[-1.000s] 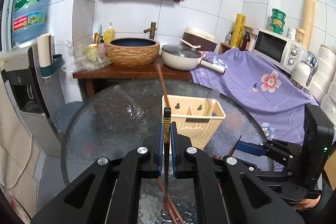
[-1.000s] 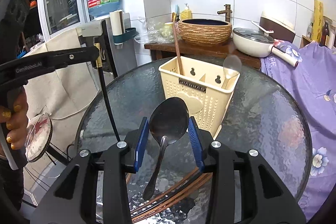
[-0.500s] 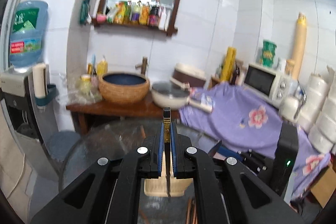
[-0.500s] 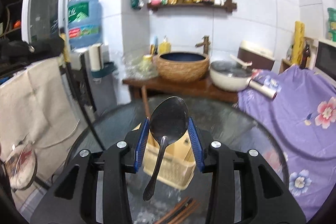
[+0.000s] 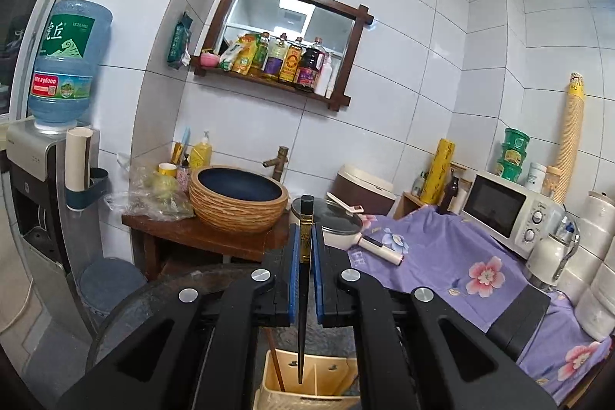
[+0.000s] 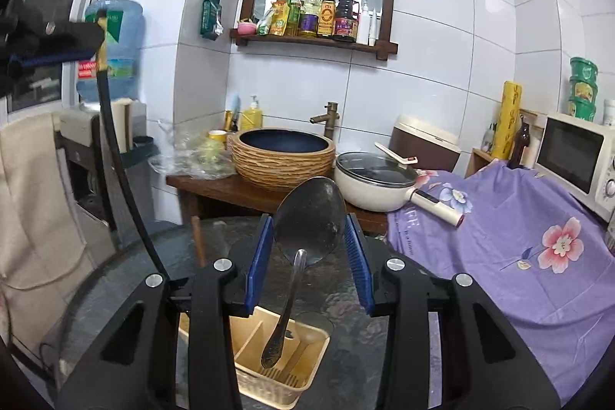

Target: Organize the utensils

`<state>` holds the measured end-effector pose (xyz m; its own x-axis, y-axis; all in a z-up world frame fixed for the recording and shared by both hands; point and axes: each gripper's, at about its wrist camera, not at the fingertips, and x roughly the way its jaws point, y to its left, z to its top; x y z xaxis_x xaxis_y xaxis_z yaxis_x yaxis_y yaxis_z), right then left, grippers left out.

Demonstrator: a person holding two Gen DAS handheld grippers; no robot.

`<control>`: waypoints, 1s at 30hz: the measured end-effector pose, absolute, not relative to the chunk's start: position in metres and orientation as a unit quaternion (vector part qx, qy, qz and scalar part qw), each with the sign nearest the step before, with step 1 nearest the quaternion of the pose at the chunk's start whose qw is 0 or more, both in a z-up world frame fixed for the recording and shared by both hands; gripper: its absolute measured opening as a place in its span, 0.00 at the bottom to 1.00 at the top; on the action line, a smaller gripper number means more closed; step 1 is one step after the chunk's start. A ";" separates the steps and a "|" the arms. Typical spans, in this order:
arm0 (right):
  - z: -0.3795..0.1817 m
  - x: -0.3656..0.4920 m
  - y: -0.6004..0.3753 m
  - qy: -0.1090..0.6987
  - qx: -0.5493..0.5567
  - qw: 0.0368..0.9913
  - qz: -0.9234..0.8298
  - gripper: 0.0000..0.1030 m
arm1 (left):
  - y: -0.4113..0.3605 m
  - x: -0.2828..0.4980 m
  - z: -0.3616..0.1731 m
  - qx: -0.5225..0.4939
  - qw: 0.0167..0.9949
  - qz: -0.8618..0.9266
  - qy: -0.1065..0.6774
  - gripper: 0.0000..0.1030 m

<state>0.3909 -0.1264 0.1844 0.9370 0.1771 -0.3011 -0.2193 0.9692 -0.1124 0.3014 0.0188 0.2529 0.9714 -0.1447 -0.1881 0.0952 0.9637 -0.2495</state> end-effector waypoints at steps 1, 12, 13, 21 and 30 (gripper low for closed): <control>0.180 0.393 -0.125 0.147 -0.077 0.981 0.098 0.38 | 0.019 0.303 0.249 -0.118 0.986 -0.057 0.100 0.06; 0.127 0.394 -0.124 0.170 -0.096 0.976 0.095 0.38 | 0.014 0.321 0.180 -0.113 0.982 -0.057 0.142 0.06; 0.123 0.393 -0.124 0.172 -0.097 0.976 0.096 0.38 | 0.013 0.322 0.174 -0.110 0.981 -0.056 0.146 0.06; 0.092 0.392 -0.124 0.196 -0.102 0.970 0.098 0.38 | 0.001 0.325 0.141 -0.093 0.977 -0.065 0.181 0.06; 0.075 0.392 -0.128 0.215 -0.103 0.966 0.095 0.38 | -0.001 0.329 0.115 -0.088 0.971 -0.068 0.210 0.06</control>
